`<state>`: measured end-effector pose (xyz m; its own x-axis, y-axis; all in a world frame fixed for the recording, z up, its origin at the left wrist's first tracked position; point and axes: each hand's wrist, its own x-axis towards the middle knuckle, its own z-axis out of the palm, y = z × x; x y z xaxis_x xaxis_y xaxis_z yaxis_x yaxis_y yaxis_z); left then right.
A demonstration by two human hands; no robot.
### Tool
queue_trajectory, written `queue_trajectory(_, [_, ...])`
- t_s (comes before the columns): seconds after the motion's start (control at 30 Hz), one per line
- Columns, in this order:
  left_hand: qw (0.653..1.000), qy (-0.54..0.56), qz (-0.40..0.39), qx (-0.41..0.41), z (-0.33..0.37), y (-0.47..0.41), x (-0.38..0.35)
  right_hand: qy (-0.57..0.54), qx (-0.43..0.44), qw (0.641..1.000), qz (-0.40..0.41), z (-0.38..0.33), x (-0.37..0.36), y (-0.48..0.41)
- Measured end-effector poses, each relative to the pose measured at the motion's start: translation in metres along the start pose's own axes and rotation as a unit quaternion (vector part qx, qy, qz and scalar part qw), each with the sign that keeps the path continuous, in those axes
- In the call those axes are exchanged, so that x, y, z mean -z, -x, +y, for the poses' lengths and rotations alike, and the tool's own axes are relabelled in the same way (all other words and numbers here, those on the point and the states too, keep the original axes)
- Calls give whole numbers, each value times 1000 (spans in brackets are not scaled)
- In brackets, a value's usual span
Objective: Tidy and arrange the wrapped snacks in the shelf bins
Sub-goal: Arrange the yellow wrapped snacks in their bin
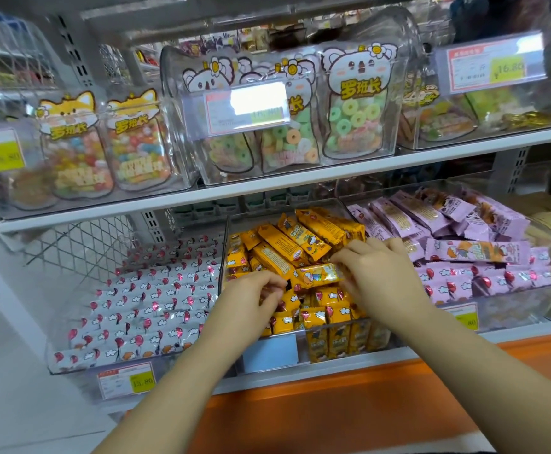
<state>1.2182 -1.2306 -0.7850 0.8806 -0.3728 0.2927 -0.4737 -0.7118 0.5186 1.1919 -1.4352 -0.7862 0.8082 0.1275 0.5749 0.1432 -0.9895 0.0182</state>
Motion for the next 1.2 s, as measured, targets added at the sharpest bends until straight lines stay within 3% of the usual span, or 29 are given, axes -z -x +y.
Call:
queue_trajectory(0.27, [985, 164, 29, 39, 25, 5, 7, -255, -15, 967, -14, -15, 27, 6])
queue_trajectory(0.43, [976, 203, 65, 49, 29, 3, 17, -355, -96, 930, -22, 6, 52, -6])
queue_trajectory(0.73, [979, 184, 81, 26, 27, 6, 31, -243, -34, 952, -185, -1, 27, 4])
queue_trajectory(0.93, [988, 135, 70, 23, 20, 9, 34, -144, 28, 970, -192, -28, 1, 5])
queue_trajectory(1.2, [987, 156, 24, 41, 14, 7, 30, -121, 4, 965, -231, -19, 0, -3])
